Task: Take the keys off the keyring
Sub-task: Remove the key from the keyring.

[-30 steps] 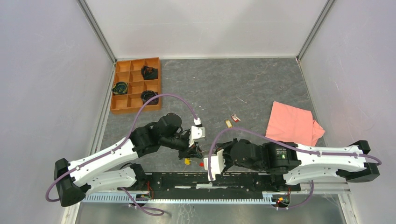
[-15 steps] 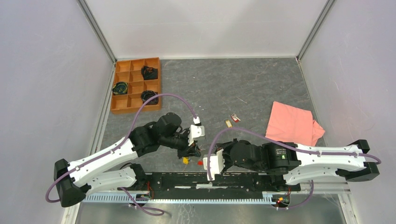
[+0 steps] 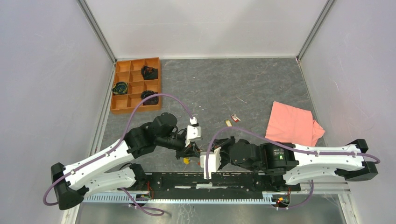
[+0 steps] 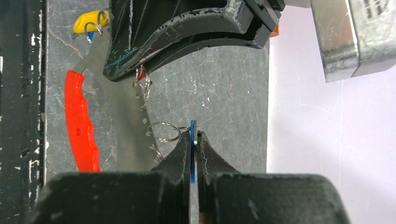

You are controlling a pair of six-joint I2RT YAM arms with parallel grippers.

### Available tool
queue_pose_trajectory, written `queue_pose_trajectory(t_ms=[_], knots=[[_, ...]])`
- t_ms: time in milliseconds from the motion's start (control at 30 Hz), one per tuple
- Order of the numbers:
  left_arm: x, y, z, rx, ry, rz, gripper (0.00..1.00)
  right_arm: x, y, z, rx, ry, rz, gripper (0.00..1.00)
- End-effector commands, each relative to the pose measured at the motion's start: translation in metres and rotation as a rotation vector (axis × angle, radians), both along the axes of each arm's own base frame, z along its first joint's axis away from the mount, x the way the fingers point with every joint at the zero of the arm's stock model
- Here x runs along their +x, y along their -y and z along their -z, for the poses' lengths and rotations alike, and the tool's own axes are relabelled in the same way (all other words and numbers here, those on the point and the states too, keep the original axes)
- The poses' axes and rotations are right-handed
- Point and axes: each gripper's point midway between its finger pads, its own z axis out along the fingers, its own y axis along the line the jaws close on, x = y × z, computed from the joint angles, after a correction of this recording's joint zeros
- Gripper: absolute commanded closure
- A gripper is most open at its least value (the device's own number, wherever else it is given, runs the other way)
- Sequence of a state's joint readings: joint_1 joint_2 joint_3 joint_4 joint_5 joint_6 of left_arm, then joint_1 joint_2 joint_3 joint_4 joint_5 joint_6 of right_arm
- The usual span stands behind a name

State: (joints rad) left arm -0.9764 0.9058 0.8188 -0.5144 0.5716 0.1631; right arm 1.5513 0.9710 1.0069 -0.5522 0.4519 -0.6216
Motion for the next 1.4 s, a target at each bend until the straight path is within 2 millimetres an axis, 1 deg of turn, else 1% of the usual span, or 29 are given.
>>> queue_pose_trajectory(t_ms=[0,167,333,467,633,767,900,967,1067,1167,1200,1267,1367], knots=[[-0.006,0.004,-0.019,-0.069,0.047,0.071,0.98,0.013,-0.008,-0.028,0.101,0.068,0.063,1.0],[-0.006,0.004,-0.019,-0.069,0.052,0.079,0.98,0.012,-0.01,-0.029,0.107,0.062,0.057,1.0],[0.001,0.002,-0.015,-0.047,0.067,0.038,0.98,0.005,-0.014,-0.03,0.11,0.038,0.018,1.0],[0.007,0.002,-0.006,-0.011,0.06,0.007,0.98,0.0,-0.016,-0.03,0.103,0.023,-0.014,1.0],[0.013,0.001,-0.002,0.013,0.06,-0.02,0.98,-0.007,-0.019,-0.031,0.102,-0.004,-0.051,1.0],[0.018,0.001,0.001,0.034,0.067,-0.048,0.98,-0.012,-0.021,-0.027,0.096,-0.03,-0.076,1.0],[0.022,0.001,-0.001,0.034,0.078,-0.063,0.98,-0.015,-0.022,-0.018,0.071,-0.052,-0.079,1.0],[0.023,0.001,-0.002,0.029,0.091,-0.061,0.98,-0.01,-0.019,-0.014,0.062,-0.046,-0.046,1.0],[0.017,0.003,-0.007,-0.01,0.108,-0.017,0.98,0.003,-0.011,-0.021,0.071,-0.003,0.041,1.0],[0.021,0.005,-0.019,-0.071,0.158,-0.032,0.89,0.005,-0.014,-0.038,0.12,-0.001,0.051,1.0],[0.021,0.005,-0.022,-0.086,0.171,-0.031,0.86,0.005,-0.016,-0.04,0.129,-0.005,0.052,1.0],[0.023,0.006,-0.029,-0.116,0.197,-0.04,0.77,0.007,-0.017,-0.043,0.133,-0.002,0.067,1.0],[0.027,0.006,-0.037,-0.159,0.229,-0.064,0.67,0.012,-0.019,-0.044,0.143,0.0,0.111,1.0]])
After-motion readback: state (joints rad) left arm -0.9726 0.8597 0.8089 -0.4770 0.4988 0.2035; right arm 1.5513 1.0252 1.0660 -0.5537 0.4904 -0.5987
